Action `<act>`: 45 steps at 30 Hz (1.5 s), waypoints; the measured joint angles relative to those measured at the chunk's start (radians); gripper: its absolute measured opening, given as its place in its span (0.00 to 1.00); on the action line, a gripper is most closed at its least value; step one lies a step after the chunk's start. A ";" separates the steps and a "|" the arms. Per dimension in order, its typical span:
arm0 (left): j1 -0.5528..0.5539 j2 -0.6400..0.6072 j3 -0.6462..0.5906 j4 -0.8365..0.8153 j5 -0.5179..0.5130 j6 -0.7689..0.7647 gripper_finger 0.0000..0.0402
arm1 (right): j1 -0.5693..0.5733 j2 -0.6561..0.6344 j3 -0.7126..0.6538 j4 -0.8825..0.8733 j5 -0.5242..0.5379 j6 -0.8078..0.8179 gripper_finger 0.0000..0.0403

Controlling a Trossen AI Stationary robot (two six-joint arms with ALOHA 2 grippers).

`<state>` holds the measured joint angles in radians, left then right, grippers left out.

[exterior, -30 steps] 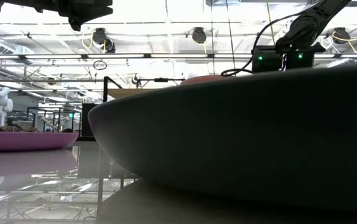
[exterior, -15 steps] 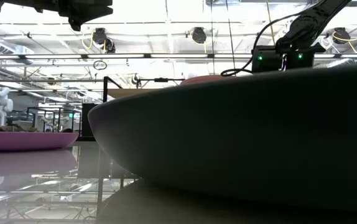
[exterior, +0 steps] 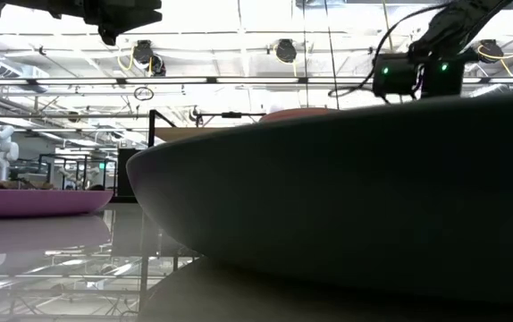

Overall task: Place and stack plates onto a shelf
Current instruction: Stack the pink plate on top of the light orange plate on the shelf

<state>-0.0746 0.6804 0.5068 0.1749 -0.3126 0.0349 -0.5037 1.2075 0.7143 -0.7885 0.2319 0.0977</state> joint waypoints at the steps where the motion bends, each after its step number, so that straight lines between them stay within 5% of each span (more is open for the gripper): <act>1: 0.000 0.000 0.000 0.000 0.000 0.000 0.39 | 0.000 -0.027 0.000 -0.001 -0.001 0.007 0.00; 20: 0.000 0.000 0.000 0.000 0.000 0.000 0.39 | 0.001 -0.463 0.002 0.087 -0.042 0.127 0.00; 27: 0.000 0.000 0.000 0.000 0.000 0.000 0.39 | 0.001 -0.483 0.033 0.107 -0.090 0.144 0.00; 37: 0.000 0.000 0.000 -0.014 0.000 -0.004 0.39 | 0.008 -0.474 0.011 0.057 -0.305 0.081 0.00; 45: 0.000 0.000 0.000 -0.014 0.000 -0.007 0.39 | 0.111 -0.447 -0.086 0.075 -0.315 0.082 0.19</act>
<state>-0.0746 0.6804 0.5072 0.1608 -0.3126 0.0277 -0.3929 0.7609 0.6279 -0.7138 -0.0830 0.1798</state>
